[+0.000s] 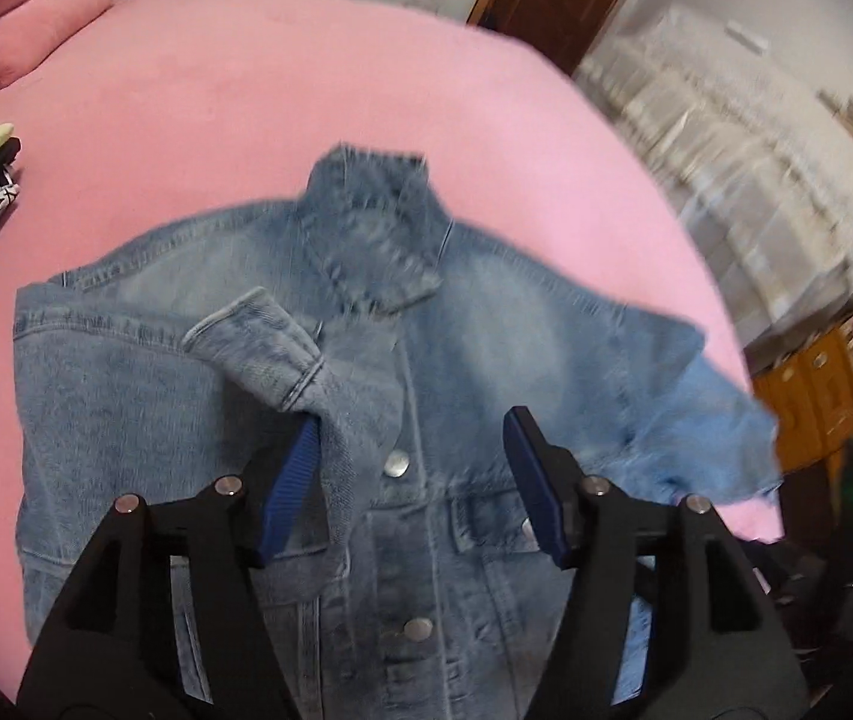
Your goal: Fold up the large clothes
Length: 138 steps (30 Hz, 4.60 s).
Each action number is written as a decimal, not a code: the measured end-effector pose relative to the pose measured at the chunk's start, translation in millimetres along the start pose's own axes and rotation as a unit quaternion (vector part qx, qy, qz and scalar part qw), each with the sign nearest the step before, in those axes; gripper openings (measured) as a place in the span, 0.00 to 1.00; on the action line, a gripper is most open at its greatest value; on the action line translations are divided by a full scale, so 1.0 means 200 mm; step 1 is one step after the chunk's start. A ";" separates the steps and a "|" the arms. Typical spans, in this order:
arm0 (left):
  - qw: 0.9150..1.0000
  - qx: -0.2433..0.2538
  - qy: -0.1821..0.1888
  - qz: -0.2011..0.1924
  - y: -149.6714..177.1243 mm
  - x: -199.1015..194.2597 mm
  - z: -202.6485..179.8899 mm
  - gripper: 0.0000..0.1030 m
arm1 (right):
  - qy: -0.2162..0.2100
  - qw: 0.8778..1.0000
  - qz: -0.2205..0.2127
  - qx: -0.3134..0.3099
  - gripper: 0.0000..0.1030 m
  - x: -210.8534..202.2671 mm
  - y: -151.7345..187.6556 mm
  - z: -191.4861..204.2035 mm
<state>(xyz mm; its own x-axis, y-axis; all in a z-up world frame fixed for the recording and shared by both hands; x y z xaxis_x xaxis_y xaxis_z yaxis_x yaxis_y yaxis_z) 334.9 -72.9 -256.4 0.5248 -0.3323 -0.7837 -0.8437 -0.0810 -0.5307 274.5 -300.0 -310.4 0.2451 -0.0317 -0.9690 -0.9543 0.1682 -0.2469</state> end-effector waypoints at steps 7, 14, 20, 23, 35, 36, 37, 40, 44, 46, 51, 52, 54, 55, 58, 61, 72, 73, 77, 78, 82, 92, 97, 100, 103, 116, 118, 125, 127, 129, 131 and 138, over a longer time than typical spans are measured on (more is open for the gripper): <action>0.995 0.041 0.086 -0.016 -0.13 -0.11 -0.12 0.58 | -0.006 1.000 -0.003 -0.026 1.00 0.01 0.01 0.12; 0.989 0.040 0.134 0.044 -0.02 -0.09 -0.25 0.58 | -0.013 1.000 0.002 -0.020 1.00 0.06 0.00 0.09; 0.997 -0.030 0.031 0.067 0.07 -0.21 0.03 0.58 | -0.052 0.993 -0.014 -0.106 0.86 0.11 -0.02 0.27; 0.993 -0.066 -0.037 0.088 0.16 -0.22 0.26 0.58 | -0.069 0.981 -0.041 -0.178 0.85 0.10 -0.03 0.46; 0.960 -0.211 -0.143 0.120 0.40 -0.33 0.95 0.58 | -0.040 0.896 -0.095 -0.432 0.69 0.23 0.12 1.06; 0.959 -0.211 -0.146 0.122 0.41 -0.33 0.97 0.58 | -0.030 0.891 -0.092 -0.443 0.67 0.26 0.14 1.08; 0.958 -0.211 -0.148 0.124 0.43 -0.33 0.98 0.58 | -0.009 0.881 -0.091 -0.464 0.65 0.30 0.18 1.10; 0.956 -0.211 -0.148 0.137 0.47 -0.32 1.00 0.58 | 0.034 0.862 -0.102 -0.495 0.63 0.39 0.21 1.12; 0.952 -0.209 -0.158 0.159 0.53 -0.29 1.03 0.58 | 0.064 0.850 -0.124 -0.508 0.57 0.44 0.18 1.16; 0.949 -0.211 -0.163 0.166 0.55 -0.27 1.05 0.58 | 0.067 0.847 -0.132 -0.510 0.49 0.44 0.16 1.20; 0.945 -0.223 -0.168 0.168 0.58 -0.29 1.12 0.58 | 0.040 0.862 -0.128 -0.489 0.22 0.38 0.08 1.27; 0.945 -0.225 -0.169 0.168 0.58 -0.29 1.14 0.58 | 0.036 0.867 -0.132 -0.479 0.18 0.36 0.06 1.27; 0.942 -0.230 -0.177 0.167 0.58 -0.30 1.18 0.58 | 0.030 0.879 -0.141 -0.454 0.13 0.31 0.00 1.26; 0.942 -0.233 -0.177 0.165 0.58 -0.31 1.20 0.58 | 0.026 0.884 -0.139 -0.446 0.13 0.30 -0.02 1.26; 0.939 -0.243 -0.182 0.162 0.57 -0.33 1.25 0.58 | 0.028 0.902 -0.154 -0.403 0.12 0.19 -0.09 1.19; 0.939 -0.238 -0.189 0.164 0.56 -0.33 1.26 0.58 | 0.038 0.934 -0.169 -0.313 0.11 0.09 -0.20 0.99; 0.936 -0.234 -0.196 0.177 0.58 -0.25 1.23 0.58 | 0.003 0.994 -0.067 0.080 0.06 0.26 -0.24 -0.04; 0.935 -0.234 -0.198 0.179 0.57 -0.25 1.23 0.58 | -0.015 0.993 -0.053 0.103 0.06 0.29 -0.23 -0.07; 0.934 -0.227 -0.205 0.183 0.57 -0.25 1.22 0.58 | -0.089 0.982 -0.021 0.162 0.32 0.34 -0.24 -0.13; 0.934 -0.224 -0.207 0.184 0.57 -0.24 1.22 0.58 | -0.099 0.982 -0.019 0.157 0.44 0.35 -0.26 -0.13; 0.933 -0.216 -0.216 0.188 0.53 -0.22 1.18 0.58 | -0.140 0.986 -0.015 0.095 0.68 0.36 -0.30 0.02; 0.928 -0.217 -0.235 0.191 0.46 -0.14 1.16 0.58 | -0.109 0.992 0.027 -0.054 0.62 0.63 -0.41 0.30; 0.926 -0.211 -0.247 0.191 0.47 -0.10 1.13 0.58 | -0.147 0.988 0.007 -0.043 0.09 0.56 -0.47 0.31; 0.926 -0.200 -0.254 0.194 0.45 -0.09 1.11 0.58 | -0.131 0.989 -0.031 -0.061 0.07 0.44 -0.46 0.31; 0.927 -0.194 -0.253 0.197 0.43 -0.06 1.10 0.58 | -0.097 0.994 -0.021 -0.045 0.07 0.41 -0.41 0.24; 0.942 -0.161 -0.252 0.155 0.23 -0.10 0.92 0.51 | 0.018 0.986 -0.114 -0.117 0.29 0.16 -0.36 0.25; 0.953 -0.144 -0.227 0.140 0.17 -0.12 0.85 0.22 | -0.001 0.982 -0.136 -0.130 0.29 0.07 -0.36 0.31; 0.968 -0.132 -0.106 0.184 0.19 0.06 0.62 0.03 | -0.176 0.969 -0.033 -0.167 0.01 0.22 -0.13 0.66; 0.963 -0.111 -0.110 0.222 0.24 0.17 0.55 0.03 | -0.211 0.966 0.031 -0.144 0.01 0.39 -0.04 0.74; 0.956 -0.106 -0.132 0.238 0.28 0.23 0.55 0.03 | -0.200 0.969 0.053 -0.137 0.01 0.48 0.02 0.76; 0.955 -0.105 -0.142 0.239 0.29 0.25 0.58 0.03 | -0.202 0.971 0.051 -0.115 0.01 0.50 0.01 0.73; 0.932 -0.114 -0.265 0.219 0.29 0.11 0.87 0.03 | -0.132 0.990 0.020 -0.054 0.00 0.48 -0.09 0.28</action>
<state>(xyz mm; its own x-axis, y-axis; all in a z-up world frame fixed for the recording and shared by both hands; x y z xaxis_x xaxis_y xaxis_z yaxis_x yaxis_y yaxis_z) 316.3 79.5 -360.3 0.0547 0.1251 -0.9906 -0.9605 -0.2644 -0.0864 324.9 -250.2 -398.9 0.2286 0.2329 -0.9453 -0.9735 0.0567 -0.2215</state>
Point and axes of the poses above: each gripper's, at about its wrist camera, not at the fingertips, and x roughly the way its jaws point, z to its left, y to its underside, the point moved 6 cm from there along x, roughly the way its jaws point
